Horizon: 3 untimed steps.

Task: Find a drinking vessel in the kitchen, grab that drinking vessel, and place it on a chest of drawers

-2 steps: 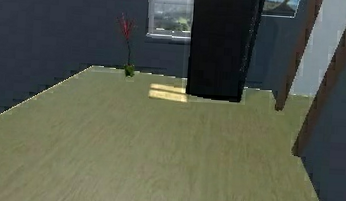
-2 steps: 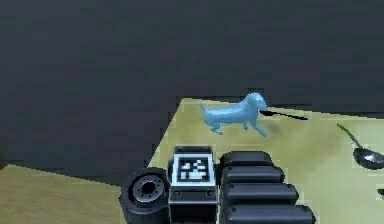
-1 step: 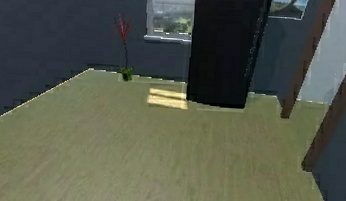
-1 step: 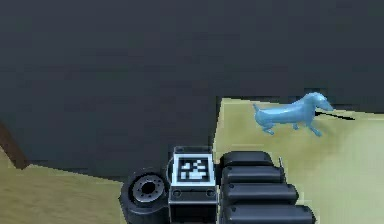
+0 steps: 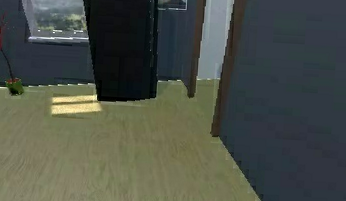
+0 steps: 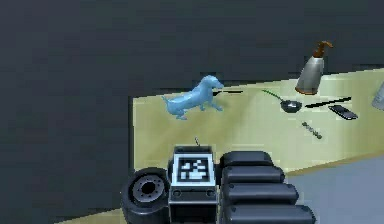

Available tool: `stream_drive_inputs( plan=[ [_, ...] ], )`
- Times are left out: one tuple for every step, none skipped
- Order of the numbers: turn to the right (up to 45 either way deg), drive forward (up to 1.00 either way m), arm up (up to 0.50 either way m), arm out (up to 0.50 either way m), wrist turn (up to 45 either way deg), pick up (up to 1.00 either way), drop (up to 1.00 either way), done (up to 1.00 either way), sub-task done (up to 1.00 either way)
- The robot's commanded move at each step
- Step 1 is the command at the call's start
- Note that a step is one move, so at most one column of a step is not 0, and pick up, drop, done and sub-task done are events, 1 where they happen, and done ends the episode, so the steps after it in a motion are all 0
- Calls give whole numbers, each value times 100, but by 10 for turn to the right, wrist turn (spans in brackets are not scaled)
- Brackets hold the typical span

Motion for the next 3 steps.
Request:
stream_drive_inputs(
  plan=[
    [0, 100, 0, 0, 0, 0, 0, 0, 0],
    [0, 100, 0, 0, 0, 0, 0, 0, 0],
    [360, 0, 0, 0, 0, 0, 0, 0, 0]
  ],
)
